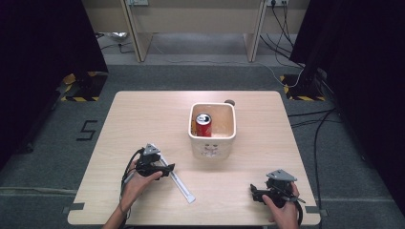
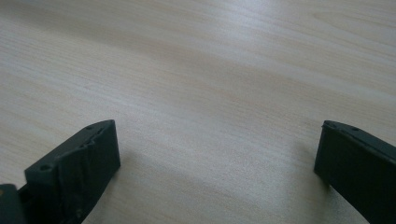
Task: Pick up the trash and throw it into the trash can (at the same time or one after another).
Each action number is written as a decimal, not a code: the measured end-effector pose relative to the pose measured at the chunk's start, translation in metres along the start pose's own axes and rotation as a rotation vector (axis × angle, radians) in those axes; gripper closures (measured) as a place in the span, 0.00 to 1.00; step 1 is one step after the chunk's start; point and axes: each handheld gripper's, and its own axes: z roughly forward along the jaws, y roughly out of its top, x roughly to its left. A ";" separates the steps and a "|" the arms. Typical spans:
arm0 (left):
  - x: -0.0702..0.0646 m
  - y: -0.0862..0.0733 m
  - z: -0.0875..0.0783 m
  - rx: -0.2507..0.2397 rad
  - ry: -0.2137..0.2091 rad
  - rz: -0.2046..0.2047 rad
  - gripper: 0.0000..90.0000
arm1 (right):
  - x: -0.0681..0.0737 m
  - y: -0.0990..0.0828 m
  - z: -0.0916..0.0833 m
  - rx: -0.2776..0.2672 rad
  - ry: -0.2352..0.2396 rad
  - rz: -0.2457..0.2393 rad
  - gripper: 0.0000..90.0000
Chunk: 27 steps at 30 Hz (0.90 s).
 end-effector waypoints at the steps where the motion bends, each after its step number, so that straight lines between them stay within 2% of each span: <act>1: 0.000 0.000 0.000 0.002 0.006 -0.001 0.27 | 0.000 0.000 0.000 0.001 0.001 0.000 0.00; 6: 0.003 -0.002 0.004 0.004 0.019 -0.006 0.26 | 0.000 0.000 0.000 0.001 0.002 -0.003 0.00; 11: 0.005 -0.001 0.005 0.019 0.057 0.031 0.29 | 0.000 0.000 0.000 0.002 0.004 -0.005 0.00; 14: 0.007 -0.001 0.004 0.019 0.062 0.042 0.36 | 0.000 0.000 0.000 0.000 0.004 -0.005 0.00; 18: 0.010 0.001 0.002 0.033 0.073 0.077 0.46 | 0.000 0.000 0.000 0.001 0.005 -0.005 0.00; 23: 0.013 0.003 0.001 0.048 0.060 0.096 0.58 | 0.000 0.000 0.000 0.000 0.004 -0.005 0.00; 27: 0.014 0.004 0.001 0.048 0.046 0.115 0.62 | 0.000 0.000 0.000 0.001 0.005 -0.006 0.00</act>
